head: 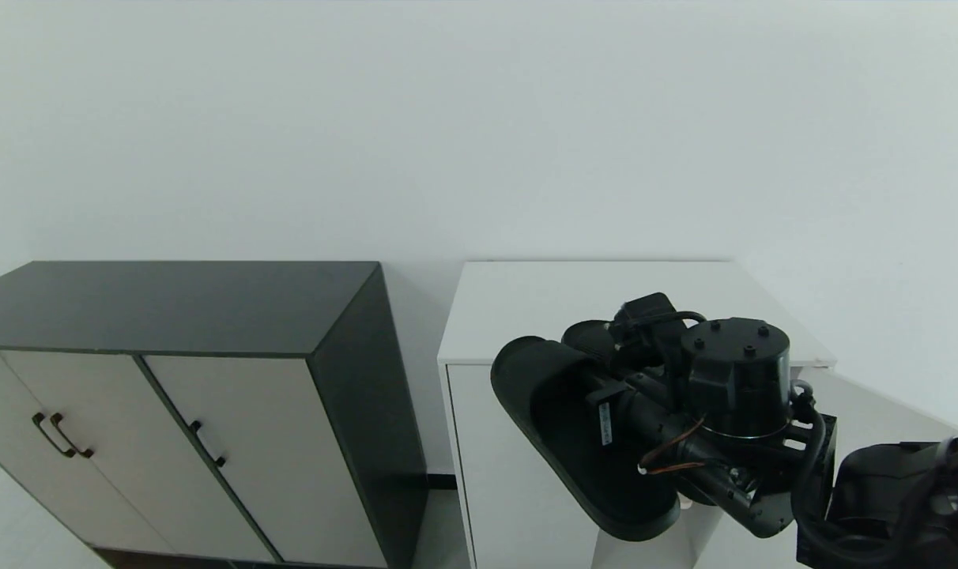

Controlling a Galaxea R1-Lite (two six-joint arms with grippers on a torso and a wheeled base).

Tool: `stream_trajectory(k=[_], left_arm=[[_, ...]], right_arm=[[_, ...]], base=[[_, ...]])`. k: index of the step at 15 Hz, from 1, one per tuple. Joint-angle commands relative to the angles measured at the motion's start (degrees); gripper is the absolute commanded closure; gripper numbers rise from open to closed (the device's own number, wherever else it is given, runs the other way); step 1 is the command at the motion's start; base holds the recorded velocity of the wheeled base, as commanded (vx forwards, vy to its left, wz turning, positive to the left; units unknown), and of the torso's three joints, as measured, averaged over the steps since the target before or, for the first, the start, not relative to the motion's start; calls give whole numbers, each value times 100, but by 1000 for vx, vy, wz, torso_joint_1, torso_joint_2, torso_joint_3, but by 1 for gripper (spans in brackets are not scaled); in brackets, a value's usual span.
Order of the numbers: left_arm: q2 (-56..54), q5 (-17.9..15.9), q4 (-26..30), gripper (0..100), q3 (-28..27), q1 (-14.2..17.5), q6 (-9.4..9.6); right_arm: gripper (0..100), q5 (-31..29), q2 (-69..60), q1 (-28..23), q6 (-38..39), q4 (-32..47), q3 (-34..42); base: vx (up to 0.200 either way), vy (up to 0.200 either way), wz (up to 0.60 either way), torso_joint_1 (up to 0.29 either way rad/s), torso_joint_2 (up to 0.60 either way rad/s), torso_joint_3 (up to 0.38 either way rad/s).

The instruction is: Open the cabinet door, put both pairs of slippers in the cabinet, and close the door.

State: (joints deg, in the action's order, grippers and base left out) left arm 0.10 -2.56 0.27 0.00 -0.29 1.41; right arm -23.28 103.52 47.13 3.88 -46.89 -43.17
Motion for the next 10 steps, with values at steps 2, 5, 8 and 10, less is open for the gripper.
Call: stream_trajectory(k=[2, 5, 8, 10], left_arm=[[-1, 1, 0, 100, 0, 3, -1], [-1, 1, 0, 100, 0, 3, 8], [-1, -8, 0, 100, 0, 3, -1], [-1, 1, 0, 100, 0, 3, -1]], right_arm=[[100, -1, 45, 7, -1, -5, 10], [100, -1, 124, 16, -1, -14, 10], [100, -1, 151, 16, -1, -14, 19], [100, 8, 168, 16, -1, -14, 36]], base=[[-100, 0, 0, 1, 1, -1], [0, 0, 0, 0, 0, 0], [0, 0, 0, 0, 0, 0], [0, 0, 0, 0, 0, 0]])
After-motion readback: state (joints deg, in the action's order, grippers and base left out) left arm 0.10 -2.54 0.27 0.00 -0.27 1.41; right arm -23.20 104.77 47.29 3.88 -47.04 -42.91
